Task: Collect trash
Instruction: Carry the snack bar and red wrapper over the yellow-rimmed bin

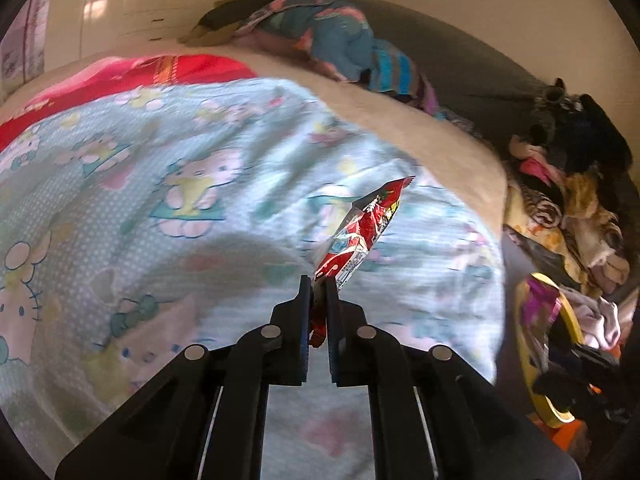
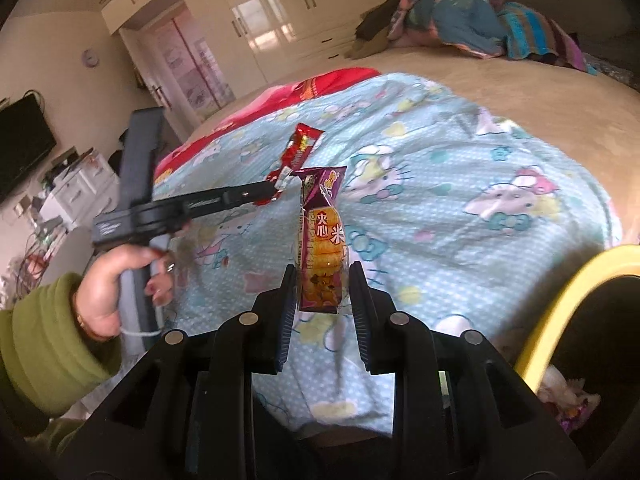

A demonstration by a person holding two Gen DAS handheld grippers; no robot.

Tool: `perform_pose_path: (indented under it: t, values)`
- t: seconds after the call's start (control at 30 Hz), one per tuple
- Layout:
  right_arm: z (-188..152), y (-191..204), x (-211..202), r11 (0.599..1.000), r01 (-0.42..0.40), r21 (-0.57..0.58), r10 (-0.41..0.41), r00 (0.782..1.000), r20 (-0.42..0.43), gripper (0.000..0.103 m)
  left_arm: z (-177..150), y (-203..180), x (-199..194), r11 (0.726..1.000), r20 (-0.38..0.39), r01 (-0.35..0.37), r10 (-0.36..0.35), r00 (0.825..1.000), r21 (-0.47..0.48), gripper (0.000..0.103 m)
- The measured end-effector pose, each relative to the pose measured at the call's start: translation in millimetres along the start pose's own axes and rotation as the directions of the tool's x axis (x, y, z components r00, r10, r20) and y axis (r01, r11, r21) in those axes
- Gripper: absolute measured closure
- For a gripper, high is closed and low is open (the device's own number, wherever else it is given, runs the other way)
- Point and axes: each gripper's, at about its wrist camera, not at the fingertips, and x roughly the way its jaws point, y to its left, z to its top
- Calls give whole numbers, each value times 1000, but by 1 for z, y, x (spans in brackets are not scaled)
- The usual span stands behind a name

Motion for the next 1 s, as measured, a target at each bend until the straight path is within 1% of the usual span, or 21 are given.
perform_pose_path:
  t: [0.17, 0.47, 0.77, 1.0]
  values:
    - [-1, -13, -20, 999, 35, 28, -36, 999, 35, 82, -3, -28, -13, 999, 18, 47, -47, 999, 26, 96]
    - [-4, -34, -52, 993, 100, 64, -104, 992, 74, 82, -7, -76, -35, 990, 41, 115, -119, 992, 84, 96]
    - [-12, -49, -81, 983, 177, 46, -180, 980, 81, 82, -14, -121, -46, 970, 32, 177, -185, 982, 168, 96]
    - [-16, -68, -104, 970, 226, 87, -235, 966, 104, 82, -25, -148, -51, 953, 14, 210, -218, 976, 218, 96]
